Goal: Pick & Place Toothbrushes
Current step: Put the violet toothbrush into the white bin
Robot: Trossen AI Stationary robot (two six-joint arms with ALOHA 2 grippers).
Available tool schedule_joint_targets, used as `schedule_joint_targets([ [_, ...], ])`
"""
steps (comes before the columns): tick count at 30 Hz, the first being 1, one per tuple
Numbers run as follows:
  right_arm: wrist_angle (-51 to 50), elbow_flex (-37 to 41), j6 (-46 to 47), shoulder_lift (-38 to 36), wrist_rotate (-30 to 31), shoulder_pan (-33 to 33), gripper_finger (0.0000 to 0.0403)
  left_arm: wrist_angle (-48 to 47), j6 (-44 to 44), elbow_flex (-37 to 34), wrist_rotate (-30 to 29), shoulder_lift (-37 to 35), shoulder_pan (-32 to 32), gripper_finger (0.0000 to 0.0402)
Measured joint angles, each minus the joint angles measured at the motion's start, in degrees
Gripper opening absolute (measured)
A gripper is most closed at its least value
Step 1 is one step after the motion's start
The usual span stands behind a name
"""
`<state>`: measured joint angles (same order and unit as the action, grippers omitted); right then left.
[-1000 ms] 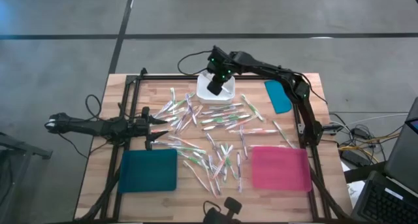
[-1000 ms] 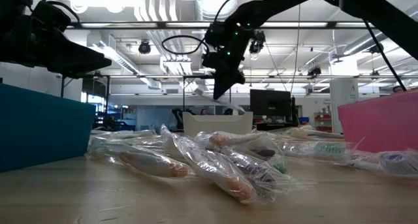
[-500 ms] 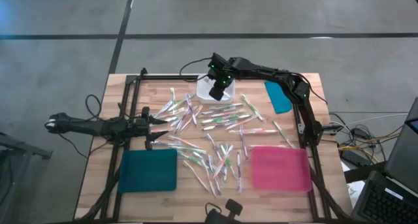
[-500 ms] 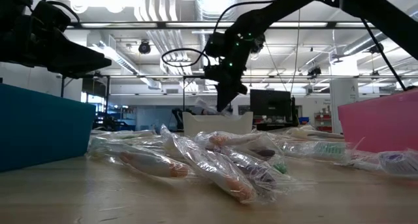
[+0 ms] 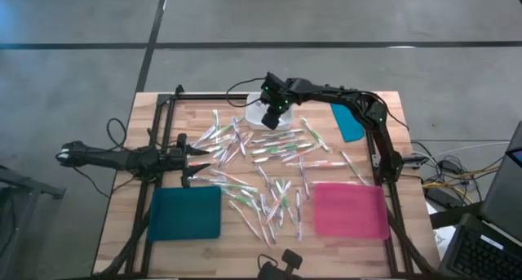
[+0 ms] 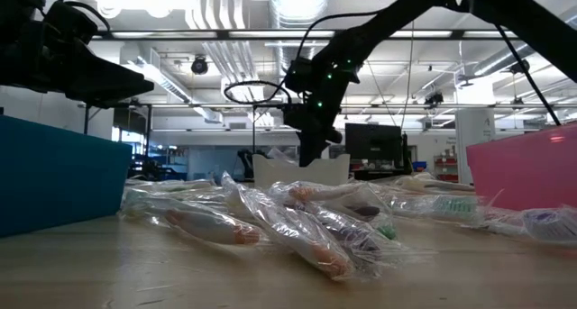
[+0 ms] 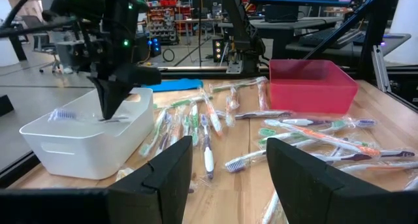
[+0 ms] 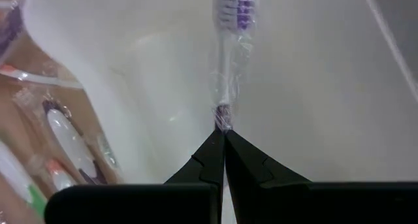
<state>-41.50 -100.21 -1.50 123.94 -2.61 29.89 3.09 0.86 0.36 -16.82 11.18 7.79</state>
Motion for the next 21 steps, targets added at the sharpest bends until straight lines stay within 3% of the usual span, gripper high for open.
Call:
schedule_joint_targets([
  [21, 0.0, 0.2, 0.2, 0.0, -0.9, 0.0, 0.0014, 0.0, 0.0, 0.0, 0.0, 0.0, 0.0, 0.0202],
])
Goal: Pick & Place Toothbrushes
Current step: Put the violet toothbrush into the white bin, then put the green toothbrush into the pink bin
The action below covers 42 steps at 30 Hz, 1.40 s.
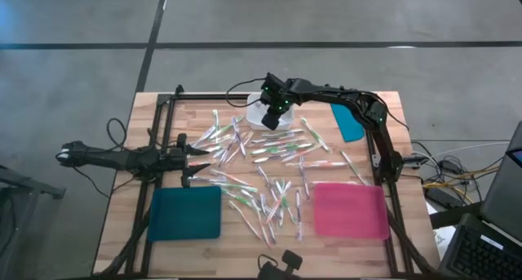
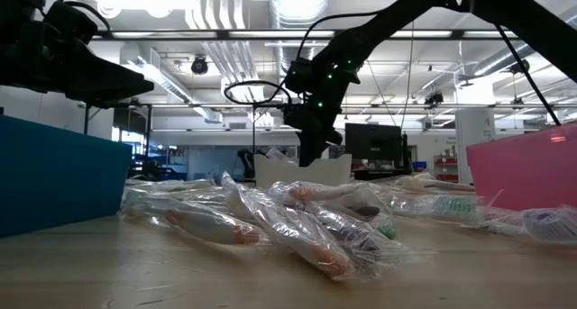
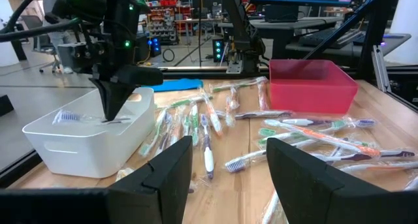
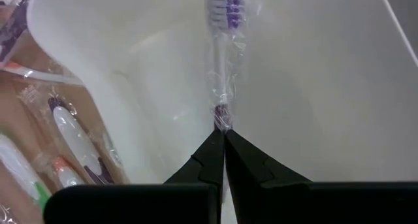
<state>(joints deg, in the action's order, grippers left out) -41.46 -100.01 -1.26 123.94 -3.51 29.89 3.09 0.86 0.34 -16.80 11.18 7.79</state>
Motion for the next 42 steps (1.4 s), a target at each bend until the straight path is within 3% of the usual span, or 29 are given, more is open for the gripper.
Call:
schedule_joint_targets([
  [12, -0.9, -0.6, -0.5, -0.5, 0.0, 0.1, 0.0113, 0.0, 0.0, 0.0, 0.0, 0.0, 0.0, 0.0202],
  [23, -19.7, -11.6, -3.3, -3.0, 0.0, -0.2, 0.0164, 0.0, 0.0, 0.0, 0.0, 0.0, 0.0, 0.0202],
  [33, -40.0, -20.5, -5.3, -5.4, 0.0, -4.0, 0.0158, 0.0, 0.0, 0.0, 0.0, 0.0, 0.0, 0.0202],
  [42, -42.3, -14.7, -5.4, -16.1, 0.0, -9.6, 0.0113, 0.0, 0.0, 0.0, 0.0, 0.0, 0.0, 0.0202],
])
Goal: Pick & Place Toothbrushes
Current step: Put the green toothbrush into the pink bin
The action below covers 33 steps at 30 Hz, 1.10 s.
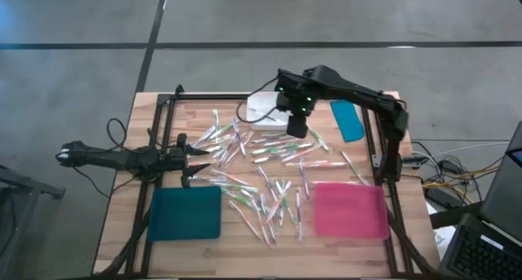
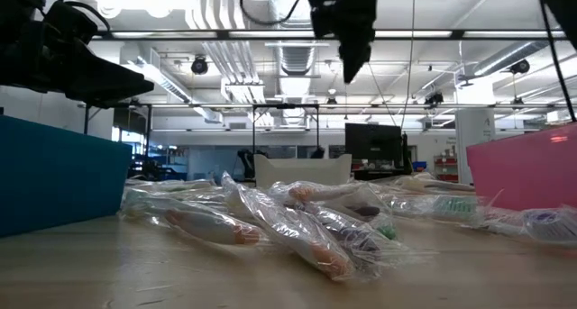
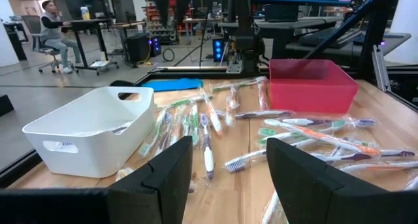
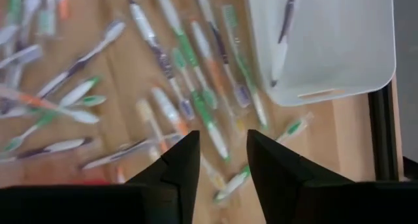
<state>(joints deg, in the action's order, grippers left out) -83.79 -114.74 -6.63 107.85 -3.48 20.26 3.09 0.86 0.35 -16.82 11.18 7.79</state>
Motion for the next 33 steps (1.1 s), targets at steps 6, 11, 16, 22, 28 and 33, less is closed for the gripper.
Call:
schedule_joint_targets([
  [6, 2.2, 7.9, 2.1, -9.7, 0.2, -3.3, 0.0084, 0.0, 0.0, 0.0, 0.0, 0.0, 0.0, 0.0202],
  [11, 8.0, 16.7, 3.7, -17.4, 0.4, -4.6, 0.0063, 0.0, 0.0, 0.0, 0.0, 0.0, 0.0, 0.0202],
  [16, 15.7, 26.3, 5.3, -23.0, 0.4, -4.8, 0.0049, 0.0, 0.0, 0.0, 0.0, 0.0, 0.0, 0.0202],
  [22, 20.4, 35.7, 4.7, -25.4, 0.5, -4.9, 0.0044, 0.0, 0.0, 0.0, 0.0, 0.0, 0.0, 0.0202],
  [28, 20.4, 41.4, 8.8, -25.4, 10.8, -4.1, 0.0056, 0.0, 0.0, 0.0, 0.0, 0.0, 0.0, 0.0202],
  [33, 26.0, 44.4, 11.5, -25.4, 10.5, -0.4, 0.0078, 0.0, 0.0, 0.0, 0.0, 0.0, 0.0, 0.0202],
])
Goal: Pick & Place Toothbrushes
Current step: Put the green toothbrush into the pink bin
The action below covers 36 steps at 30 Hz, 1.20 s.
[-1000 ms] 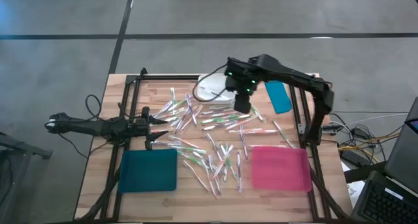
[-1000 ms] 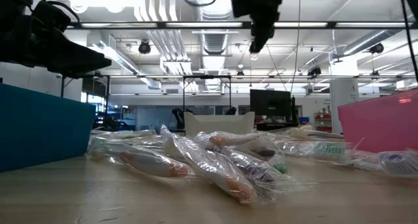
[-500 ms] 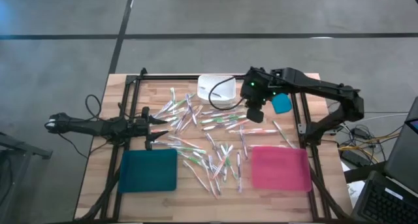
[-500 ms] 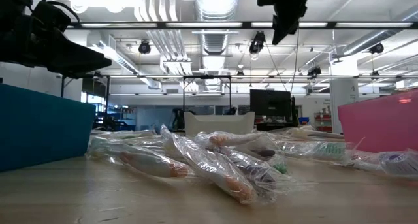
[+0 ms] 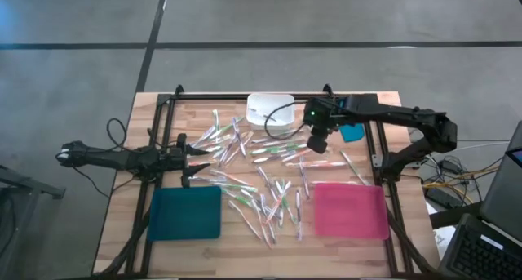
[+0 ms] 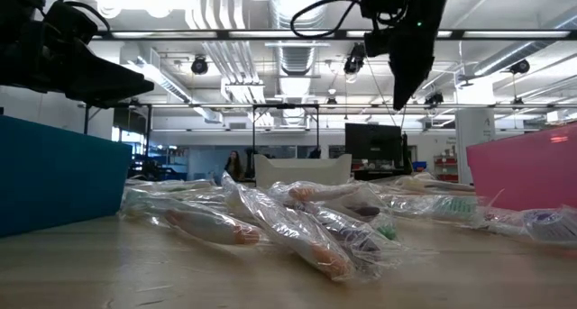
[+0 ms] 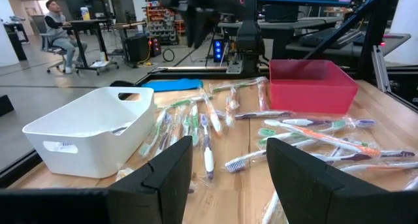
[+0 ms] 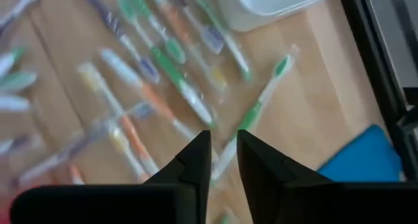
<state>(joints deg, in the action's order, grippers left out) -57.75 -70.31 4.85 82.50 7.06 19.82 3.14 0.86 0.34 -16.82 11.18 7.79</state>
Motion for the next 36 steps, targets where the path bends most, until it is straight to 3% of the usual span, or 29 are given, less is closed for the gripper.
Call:
schedule_joint_targets([
  [9, 2.1, 2.1, -0.1, 3.4, -1.2, 6.7, 0.0129, 0.0, 0.0, 0.0, 0.0, 0.0, 0.0, 0.0202],
  [22, 10.9, 10.1, -2.2, 8.9, -4.6, 10.8, 0.0181, 0.0, 0.0, 0.0, 0.0, 0.0, 0.0, 0.0202],
  [27, 16.0, 13.8, -2.0, 8.9, -4.6, 10.9, 0.0184, 0.0, 0.0, 0.0, 0.0, 0.0, 0.0, 0.0202],
  [36, 24.0, 19.6, -0.9, 8.9, -4.6, 11.2, 0.0152, 0.0, 0.0, 0.0, 0.0, 0.0, 0.0, 0.0202],
])
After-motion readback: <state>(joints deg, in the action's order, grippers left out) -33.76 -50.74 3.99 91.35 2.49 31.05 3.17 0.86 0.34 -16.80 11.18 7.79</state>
